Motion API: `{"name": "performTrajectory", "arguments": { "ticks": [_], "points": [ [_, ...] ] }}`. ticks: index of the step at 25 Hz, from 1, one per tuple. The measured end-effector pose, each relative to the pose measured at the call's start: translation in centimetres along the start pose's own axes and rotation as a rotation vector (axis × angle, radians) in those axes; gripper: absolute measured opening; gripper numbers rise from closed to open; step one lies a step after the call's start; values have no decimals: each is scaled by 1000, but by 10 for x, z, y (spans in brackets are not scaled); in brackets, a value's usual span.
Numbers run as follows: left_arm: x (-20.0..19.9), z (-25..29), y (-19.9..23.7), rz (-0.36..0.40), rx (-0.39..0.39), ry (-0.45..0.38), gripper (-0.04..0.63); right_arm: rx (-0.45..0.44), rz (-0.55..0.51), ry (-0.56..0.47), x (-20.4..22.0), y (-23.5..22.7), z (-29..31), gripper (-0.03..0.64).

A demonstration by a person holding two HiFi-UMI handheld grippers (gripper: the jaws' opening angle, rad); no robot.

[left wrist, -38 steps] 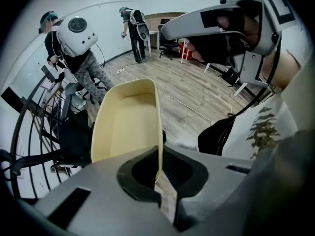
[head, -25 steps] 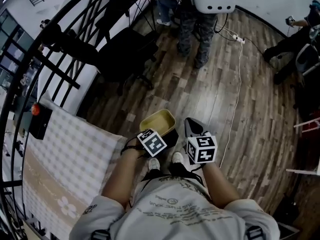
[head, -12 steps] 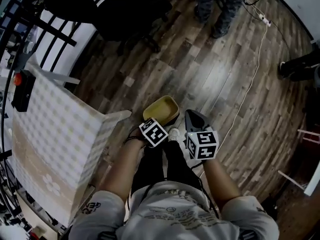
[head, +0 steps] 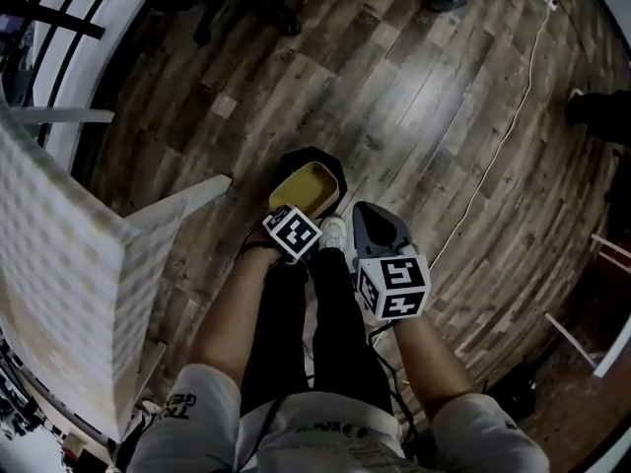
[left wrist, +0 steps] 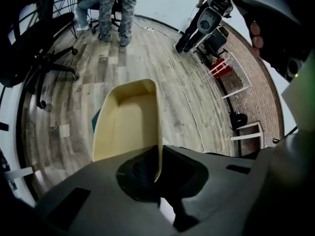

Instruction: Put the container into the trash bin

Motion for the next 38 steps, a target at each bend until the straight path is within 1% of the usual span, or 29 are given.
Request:
{"name": "performTrajectory", "arguments": {
  "ticks": [5, 8, 10, 11, 12, 13, 15, 16, 17, 18, 19, 23, 26, 28, 31, 34, 38],
  "points": [
    [-2, 42, 20, -7, 1, 24, 14, 9, 21, 32, 31, -13, 23, 3],
    [-1, 50, 23, -4, -4, 42, 14, 12, 13, 34, 35, -15, 26, 3],
    [-6, 50, 26, -15, -11, 2, 30, 16, 9, 30, 35, -17, 25, 3],
    [-9, 50, 27, -22, -16, -28, 48, 17, 10, 27, 34, -17, 24, 3],
    [-11, 49, 29, -30, -24, -50, 88, 17, 11, 23, 32, -18, 24, 3],
    [-12, 46, 31, -38, -36, -62, 100, 17, 13, 20, 31, -17, 23, 3],
    [-12, 38, 34, -50, -68, -85, 101, 16, 13, 13, 28, -16, 22, 3],
    [-13, 31, 36, -65, -87, -111, 101, 15, 11, 10, 27, -14, 22, 3],
    [-14, 24, 37, -91, -106, -149, 92, 12, 9, 8, 26, -13, 21, 3],
    [-15, 16, 39, -120, -120, -193, 12, 8, 7, 5, 25, -11, 21, 3],
    [-16, 7, 41, -149, -131, -240, 5, 3, 7, 3, 23, -10, 20, 3],
    [-16, -42, 40, -245, -150, -410, 5, -11, -2, -5, 12, 0, 15, 3],
    [-17, -90, 29, -286, -140, -512, 5, -13, -8, -28, -4, 11, 6, 3],
    [-17, -126, 15, -298, -149, -581, 5, -11, -2, -50, -17, 21, -6, 3],
    [-16, -187, -7, -312, -195, -682, 5, -9, 7, -96, -44, 39, -32, 3],
    [-18, -257, -26, -305, -257, -788, 5, -9, 7, -178, -82, 59, -63, 3],
    [-18, -352, -48, -286, -321, -921, 5, -19, 7, -284, -136, 87, -108, 3]
  ]
}}
Point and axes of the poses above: the fingertips, and each gripper's own axes: z forward along the fingers, y to its left, x out of its underside, the point moved 4 cm from there along -z, backward along the fingers, and after that the axes turned 7 degrees about y, right-handed, at the moved point
